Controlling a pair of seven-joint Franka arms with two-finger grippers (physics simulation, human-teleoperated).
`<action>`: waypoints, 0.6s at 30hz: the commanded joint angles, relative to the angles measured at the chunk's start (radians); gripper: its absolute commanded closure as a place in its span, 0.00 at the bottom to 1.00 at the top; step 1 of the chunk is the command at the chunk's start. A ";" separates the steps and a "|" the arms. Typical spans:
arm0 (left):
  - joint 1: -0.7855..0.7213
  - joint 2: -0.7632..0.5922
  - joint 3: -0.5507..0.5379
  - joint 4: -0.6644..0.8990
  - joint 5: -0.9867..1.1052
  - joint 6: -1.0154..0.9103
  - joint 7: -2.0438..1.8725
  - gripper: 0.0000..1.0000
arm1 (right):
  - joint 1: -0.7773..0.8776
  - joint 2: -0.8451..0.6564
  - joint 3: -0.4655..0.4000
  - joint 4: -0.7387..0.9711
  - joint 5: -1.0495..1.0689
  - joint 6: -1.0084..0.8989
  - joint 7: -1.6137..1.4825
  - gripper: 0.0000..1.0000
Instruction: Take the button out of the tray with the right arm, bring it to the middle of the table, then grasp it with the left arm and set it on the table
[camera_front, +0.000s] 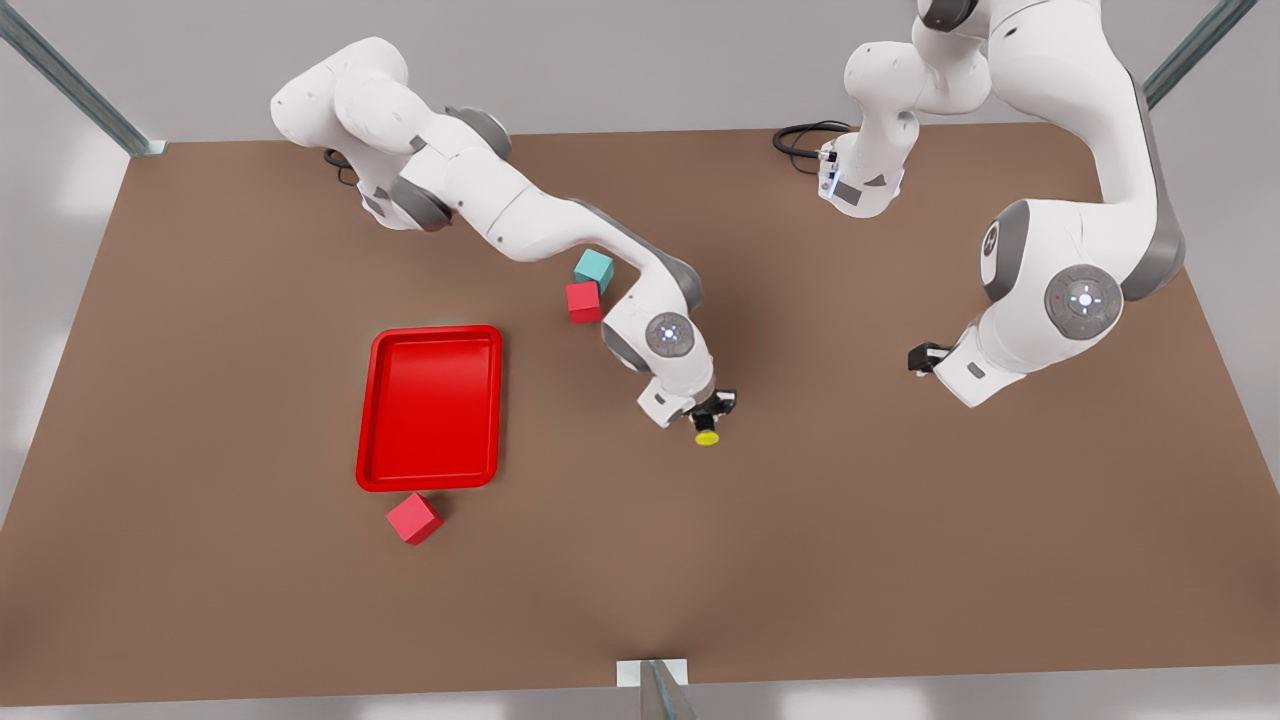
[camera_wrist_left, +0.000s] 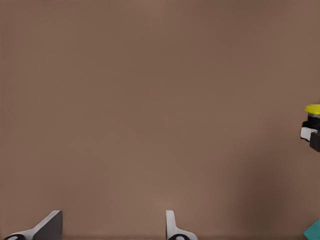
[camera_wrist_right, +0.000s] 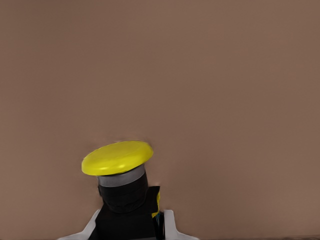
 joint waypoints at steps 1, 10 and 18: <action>0.000 0.000 0.000 0.002 0.002 0.001 0.000 0.00 | 0.010 0.018 -0.005 0.012 0.011 -0.029 0.566 0.59; 0.000 0.001 0.000 0.002 0.002 0.005 0.000 0.00 | 0.036 0.046 -0.005 0.015 0.068 0.018 0.563 0.00; -0.107 0.147 -0.003 0.077 -0.129 0.059 -0.672 0.00 | -0.239 -0.386 0.000 -0.023 0.032 -0.586 -0.250 0.00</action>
